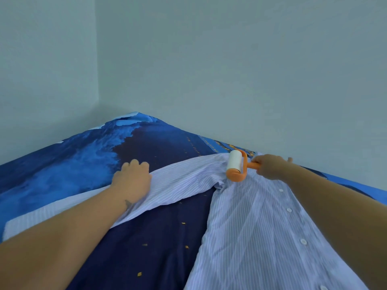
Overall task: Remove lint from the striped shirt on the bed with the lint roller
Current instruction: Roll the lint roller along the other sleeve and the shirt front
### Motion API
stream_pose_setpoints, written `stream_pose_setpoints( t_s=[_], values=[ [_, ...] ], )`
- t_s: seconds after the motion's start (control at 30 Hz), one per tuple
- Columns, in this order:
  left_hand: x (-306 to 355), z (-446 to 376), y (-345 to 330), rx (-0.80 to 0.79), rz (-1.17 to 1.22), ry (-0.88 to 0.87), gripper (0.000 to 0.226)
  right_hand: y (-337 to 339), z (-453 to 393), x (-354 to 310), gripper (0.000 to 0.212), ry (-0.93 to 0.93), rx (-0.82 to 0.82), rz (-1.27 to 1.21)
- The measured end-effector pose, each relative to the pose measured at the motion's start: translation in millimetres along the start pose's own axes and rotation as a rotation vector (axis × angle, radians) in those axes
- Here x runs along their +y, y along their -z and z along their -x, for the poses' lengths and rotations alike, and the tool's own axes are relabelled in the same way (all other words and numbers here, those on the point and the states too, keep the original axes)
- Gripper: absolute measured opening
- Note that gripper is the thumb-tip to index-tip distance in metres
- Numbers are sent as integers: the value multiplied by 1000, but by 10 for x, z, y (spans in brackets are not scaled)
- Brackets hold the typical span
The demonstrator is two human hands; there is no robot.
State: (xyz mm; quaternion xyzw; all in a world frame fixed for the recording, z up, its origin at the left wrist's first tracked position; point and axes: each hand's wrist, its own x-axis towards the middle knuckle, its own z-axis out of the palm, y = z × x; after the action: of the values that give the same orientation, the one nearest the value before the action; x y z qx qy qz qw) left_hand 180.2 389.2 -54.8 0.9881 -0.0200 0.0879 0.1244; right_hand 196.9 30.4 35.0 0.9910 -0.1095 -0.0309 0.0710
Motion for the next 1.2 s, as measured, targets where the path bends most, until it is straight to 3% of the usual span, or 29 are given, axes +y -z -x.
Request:
stream_pose_setpoints(
  t_s=[0.13, 0.27, 0.5, 0.63, 0.7, 0.8, 0.87, 1.0, 1.2],
  values=[
    [-107, -70, -47, 153, 8, -101, 17, -37, -126, -126, 37, 28, -36, 122],
    [-254, -196, 39, 245, -140, -172, 21, -38, -248, -425, 44, 112, -49, 149],
    [-389, -354, 42, 241, -255, -179, 24, -2, -325, -1005, 49, 325, -9, 195],
    [-340, -368, 55, 223, -335, -205, 12, -75, -252, -1389, 39, 445, -12, 131],
    [-202, -349, 81, 268, -328, -269, 22, -89, -219, -1484, 35, 497, -48, 53],
    [62, -182, 141, 320, 5, -365, 7, 77, -285, -1288, 32, 493, -48, -51],
    [143, -27, 134, 250, 205, -440, 7, 204, -385, -970, 31, 419, -7, -40],
    [129, 154, 53, 5, 70, -712, 22, 235, -451, -325, 24, 297, -10, 91],
    [31, 91, 108, 51, 22, -650, 27, 78, -391, -89, 34, 222, -51, 137]
  ],
)
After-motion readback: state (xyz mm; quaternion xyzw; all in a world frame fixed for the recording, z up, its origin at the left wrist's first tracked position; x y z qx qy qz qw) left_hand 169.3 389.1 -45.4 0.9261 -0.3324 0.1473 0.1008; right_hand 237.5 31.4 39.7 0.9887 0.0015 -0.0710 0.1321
